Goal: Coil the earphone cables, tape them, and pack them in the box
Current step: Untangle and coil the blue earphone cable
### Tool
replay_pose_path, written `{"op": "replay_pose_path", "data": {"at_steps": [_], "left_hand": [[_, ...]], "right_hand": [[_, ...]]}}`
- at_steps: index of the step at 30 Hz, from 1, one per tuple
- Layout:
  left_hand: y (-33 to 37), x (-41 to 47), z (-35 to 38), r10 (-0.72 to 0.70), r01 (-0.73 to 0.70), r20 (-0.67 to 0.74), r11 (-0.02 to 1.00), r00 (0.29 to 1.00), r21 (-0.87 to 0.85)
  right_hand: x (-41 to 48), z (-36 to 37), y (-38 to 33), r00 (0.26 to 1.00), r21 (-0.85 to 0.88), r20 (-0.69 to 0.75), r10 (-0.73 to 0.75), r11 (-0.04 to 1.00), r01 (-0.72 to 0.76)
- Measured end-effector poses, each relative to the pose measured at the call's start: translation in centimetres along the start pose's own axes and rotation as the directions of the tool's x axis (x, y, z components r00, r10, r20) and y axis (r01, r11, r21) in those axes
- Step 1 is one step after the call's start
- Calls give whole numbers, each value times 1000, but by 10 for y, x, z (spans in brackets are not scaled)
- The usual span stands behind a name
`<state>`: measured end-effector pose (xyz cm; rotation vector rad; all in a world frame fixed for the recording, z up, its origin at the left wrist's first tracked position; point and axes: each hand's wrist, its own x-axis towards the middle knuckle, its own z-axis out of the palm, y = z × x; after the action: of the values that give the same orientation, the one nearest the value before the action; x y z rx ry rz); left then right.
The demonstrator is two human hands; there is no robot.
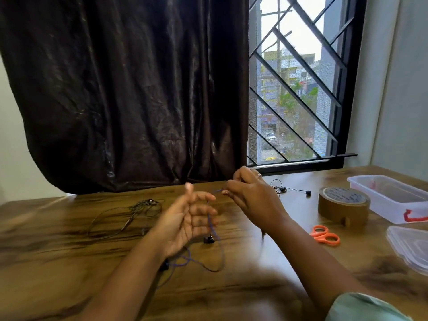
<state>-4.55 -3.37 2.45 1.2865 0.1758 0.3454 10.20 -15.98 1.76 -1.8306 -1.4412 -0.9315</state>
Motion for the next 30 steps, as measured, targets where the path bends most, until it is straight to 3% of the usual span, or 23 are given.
{"op": "replay_pose_path", "data": {"at_steps": [5,8,10,12,14,16,18,20,22,25,27,30], "left_hand": [[-4,9,0,215,-246,-240,963,947,-109],[-9,9,-2,254,-234,-170,963,952,132],[-17,11,-1,329,-274,-87,884,940,378],[-24,15,1,368,-318,-13,821,930,475],[-29,17,2,385,-338,26,773,922,537],[-30,17,3,423,-358,41,705,905,612],[-30,15,2,507,-386,53,579,860,718],[-26,13,-3,638,-402,103,345,763,848],[-20,13,-13,722,-304,125,123,680,945],[-14,15,-24,789,-114,143,-93,598,989],[-14,17,-29,797,-62,126,-111,591,992],[-16,18,-30,728,-130,77,17,681,991]], "right_hand": [[2,-1,-3,997,85,-11,75,994,-74],[4,0,-4,977,428,7,214,882,-196],[5,1,-6,954,584,118,276,758,-291],[6,1,-11,934,705,258,246,613,-357],[6,-2,-17,891,806,392,231,380,-453],[8,-8,-21,829,826,508,233,141,-546],[8,-12,-20,802,819,559,209,10,-574],[7,-15,-17,795,811,561,229,40,-584],[6,-16,-11,788,789,548,282,138,-598],[5,-17,-1,782,749,505,366,266,-608],[2,-16,10,781,635,424,459,464,-618],[-3,-11,24,857,352,234,459,782,-515]]}}
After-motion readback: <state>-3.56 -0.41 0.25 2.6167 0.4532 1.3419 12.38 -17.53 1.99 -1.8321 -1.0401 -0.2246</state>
